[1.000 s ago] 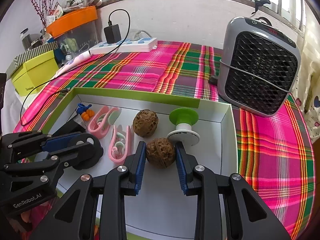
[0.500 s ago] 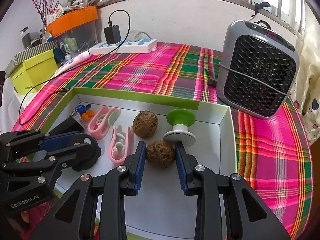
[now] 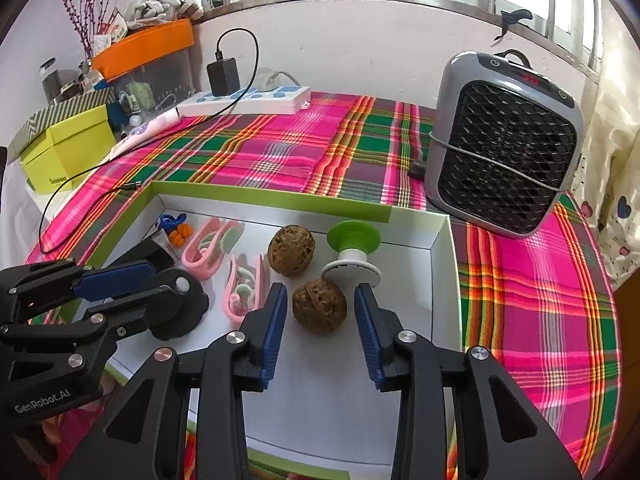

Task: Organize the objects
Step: 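Open both tools to release the black disc and walnut into the tray, then move both tools back toward the white jar and white ball beside the tray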

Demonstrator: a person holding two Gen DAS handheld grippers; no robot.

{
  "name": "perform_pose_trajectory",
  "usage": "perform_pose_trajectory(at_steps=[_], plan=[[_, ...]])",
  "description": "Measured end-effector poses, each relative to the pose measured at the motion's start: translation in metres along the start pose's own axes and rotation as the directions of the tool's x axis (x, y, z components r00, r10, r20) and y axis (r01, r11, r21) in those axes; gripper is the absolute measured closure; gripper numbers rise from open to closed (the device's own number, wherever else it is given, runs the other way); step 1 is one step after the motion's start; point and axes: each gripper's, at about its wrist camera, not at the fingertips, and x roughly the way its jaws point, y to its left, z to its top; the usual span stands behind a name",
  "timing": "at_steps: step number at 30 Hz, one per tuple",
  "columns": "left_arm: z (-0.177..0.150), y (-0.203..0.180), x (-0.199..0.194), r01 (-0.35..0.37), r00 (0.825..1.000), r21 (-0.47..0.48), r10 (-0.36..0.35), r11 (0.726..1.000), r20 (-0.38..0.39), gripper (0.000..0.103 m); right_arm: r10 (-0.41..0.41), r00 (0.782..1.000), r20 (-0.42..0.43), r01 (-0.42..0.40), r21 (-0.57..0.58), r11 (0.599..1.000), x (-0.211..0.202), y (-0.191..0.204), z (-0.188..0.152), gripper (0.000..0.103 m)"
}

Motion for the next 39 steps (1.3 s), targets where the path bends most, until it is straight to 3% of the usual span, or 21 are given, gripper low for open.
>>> perform_pose_trajectory(at_steps=[27,39], plan=[[-0.025,0.002,-0.058,-0.043,0.996,0.019,0.041,0.999,0.078,0.068,0.000,0.999,0.055,-0.001,0.009,1.000,-0.045,0.034,-0.020,0.067],[-0.055,0.016,-0.095,-0.046,0.994,0.001,0.045,0.999,0.101,0.065,0.033,0.995,0.092,-0.032,-0.010,0.999,-0.072,0.053,-0.039,0.067]])
